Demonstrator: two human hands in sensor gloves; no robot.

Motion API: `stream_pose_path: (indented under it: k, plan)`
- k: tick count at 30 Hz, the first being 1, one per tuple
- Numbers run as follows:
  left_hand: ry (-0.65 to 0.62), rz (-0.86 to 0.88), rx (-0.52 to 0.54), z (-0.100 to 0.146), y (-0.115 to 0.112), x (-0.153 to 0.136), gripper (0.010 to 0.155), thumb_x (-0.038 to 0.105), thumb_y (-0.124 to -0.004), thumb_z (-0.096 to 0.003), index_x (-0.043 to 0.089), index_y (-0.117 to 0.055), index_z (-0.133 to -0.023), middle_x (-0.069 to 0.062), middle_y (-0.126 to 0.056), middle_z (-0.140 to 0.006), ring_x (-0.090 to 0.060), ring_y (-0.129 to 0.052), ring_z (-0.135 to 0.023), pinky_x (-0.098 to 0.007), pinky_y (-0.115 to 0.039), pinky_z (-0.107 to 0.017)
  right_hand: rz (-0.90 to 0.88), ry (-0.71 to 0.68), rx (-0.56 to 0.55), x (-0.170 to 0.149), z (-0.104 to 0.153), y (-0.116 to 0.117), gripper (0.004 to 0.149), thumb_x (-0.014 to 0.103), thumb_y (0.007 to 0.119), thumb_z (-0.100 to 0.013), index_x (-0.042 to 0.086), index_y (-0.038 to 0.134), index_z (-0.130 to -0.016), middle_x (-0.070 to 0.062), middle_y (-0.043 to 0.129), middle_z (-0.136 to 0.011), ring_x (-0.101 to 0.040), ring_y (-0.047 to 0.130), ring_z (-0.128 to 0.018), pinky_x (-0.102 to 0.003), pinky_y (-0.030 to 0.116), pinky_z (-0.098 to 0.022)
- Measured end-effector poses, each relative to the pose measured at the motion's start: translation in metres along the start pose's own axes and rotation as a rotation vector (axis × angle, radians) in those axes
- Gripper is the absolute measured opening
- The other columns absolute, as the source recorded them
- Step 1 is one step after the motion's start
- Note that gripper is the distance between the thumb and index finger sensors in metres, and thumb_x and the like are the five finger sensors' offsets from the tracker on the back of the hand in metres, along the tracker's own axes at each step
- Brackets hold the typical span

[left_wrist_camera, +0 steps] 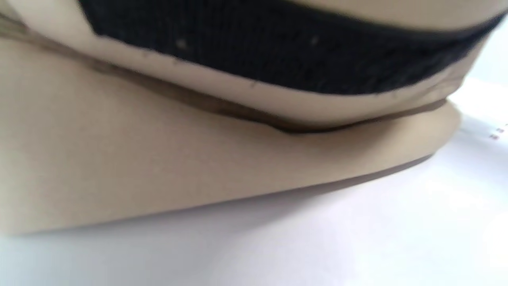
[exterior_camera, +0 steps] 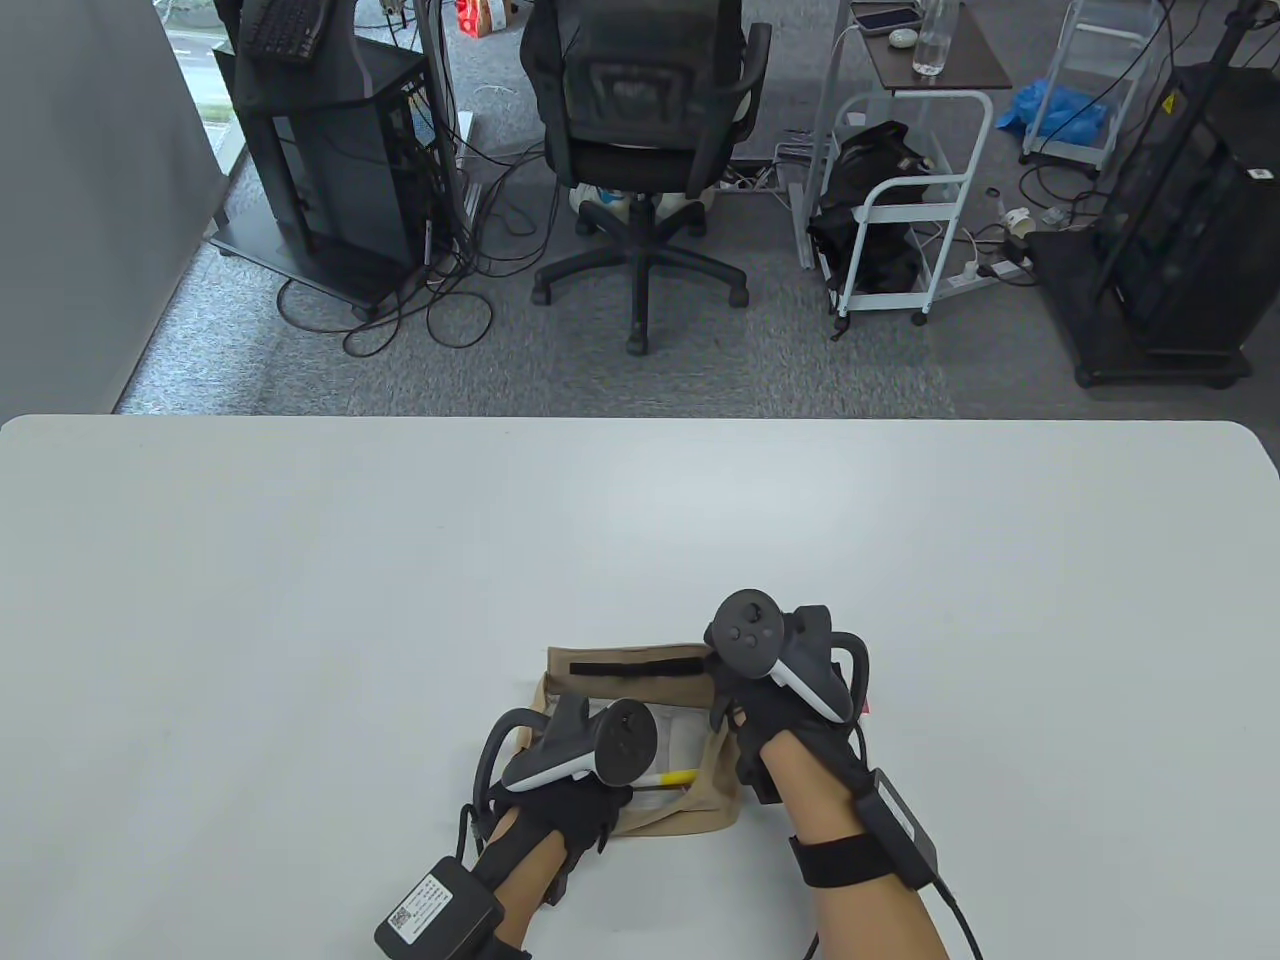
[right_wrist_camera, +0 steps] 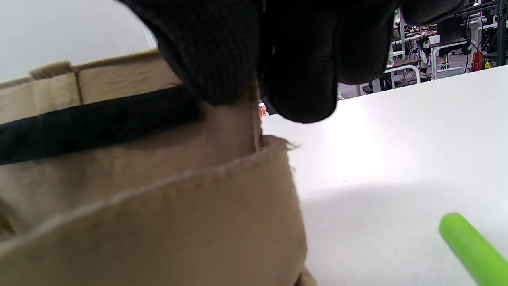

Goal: Twist to extend twist pen refills

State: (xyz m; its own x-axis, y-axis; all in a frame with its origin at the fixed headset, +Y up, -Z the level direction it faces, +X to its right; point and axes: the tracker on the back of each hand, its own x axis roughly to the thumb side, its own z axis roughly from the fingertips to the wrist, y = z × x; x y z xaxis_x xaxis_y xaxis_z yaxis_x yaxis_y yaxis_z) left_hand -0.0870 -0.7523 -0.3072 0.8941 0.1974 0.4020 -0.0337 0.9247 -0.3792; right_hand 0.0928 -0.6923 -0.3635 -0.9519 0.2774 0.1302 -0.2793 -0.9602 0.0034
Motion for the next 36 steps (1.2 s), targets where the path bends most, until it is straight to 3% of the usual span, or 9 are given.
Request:
stream_pose_path:
  k: [9, 14, 21, 25, 30, 36]
  plan:
    - [-0.095, 0.352, 0.286, 0.025, 0.025, -0.018, 0.05, 0.03, -0.081, -0.0433, 0.011, -0.078, -0.089, -0.017, -0.084, -0.087, -0.036, -0.094, -0.073, -0.055, -0.079, -0.056, -0.008, -0.001, 0.003, 0.0, 0.0, -0.001, 0.046, 0.026, 0.091, -0.043, 0.007, 0.089, -0.085, -0.022, 0.097, -0.075, -0.049, 0.078, -0.08, -0.072, 0.057, -0.062]
    - [-0.167, 0.536, 0.427, 0.046, 0.042, -0.021, 0.05, 0.03, -0.081, -0.0437, 0.011, -0.079, -0.09, -0.017, -0.084, -0.087, -0.036, -0.094, -0.074, -0.055, -0.079, -0.056, -0.086, -0.002, 0.003, 0.0, 0.004, -0.017, 0.054, 0.028, 0.092, -0.043, 0.003, 0.083, -0.091, -0.025, 0.093, -0.08, -0.05, 0.075, -0.082, -0.072, 0.055, -0.063]
    - [-0.307, 0.823, 0.483, 0.057, 0.05, -0.027, 0.05, 0.03, -0.08, -0.0444, 0.011, -0.079, -0.09, -0.017, -0.084, -0.088, -0.037, -0.094, -0.074, -0.056, -0.078, -0.057, -0.259, -0.075, -0.127, 0.006, 0.021, -0.066, 0.055, 0.028, 0.091, -0.044, 0.0, 0.083, -0.091, -0.026, 0.092, -0.085, -0.05, 0.075, -0.083, -0.071, 0.055, -0.063]
    - [-0.388, 0.932, 0.459, 0.058, 0.051, -0.027, 0.05, 0.029, -0.079, -0.0448, 0.011, -0.079, -0.091, -0.017, -0.083, -0.089, -0.037, -0.093, -0.076, -0.056, -0.078, -0.058, -0.49, -0.202, -0.148, 0.009, 0.036, -0.093, 0.053, 0.027, 0.089, -0.046, 0.0, 0.084, -0.091, -0.026, 0.092, -0.086, -0.051, 0.075, -0.084, -0.071, 0.056, -0.063]
    - [-0.427, 0.951, 0.445, 0.058, 0.051, -0.026, 0.049, 0.029, -0.078, -0.0451, 0.012, -0.078, -0.091, -0.016, -0.083, -0.089, -0.037, -0.093, -0.076, -0.055, -0.077, -0.058, -0.746, -0.441, -0.013, 0.021, 0.046, -0.107, 0.054, 0.024, 0.087, -0.047, -0.001, 0.081, -0.094, -0.027, 0.089, -0.091, -0.051, 0.07, -0.088, -0.072, 0.055, -0.065]
    - [-0.468, 0.997, 0.421, 0.057, 0.05, -0.022, 0.049, 0.029, -0.078, -0.0453, 0.012, -0.078, -0.092, -0.016, -0.083, -0.09, -0.037, -0.092, -0.077, -0.055, -0.077, -0.059, -0.948, -0.633, 0.257, 0.033, 0.04, -0.091, 0.059, 0.02, 0.083, -0.048, -0.002, 0.071, -0.101, -0.029, 0.078, -0.1, -0.052, 0.059, -0.095, -0.073, 0.049, -0.068]
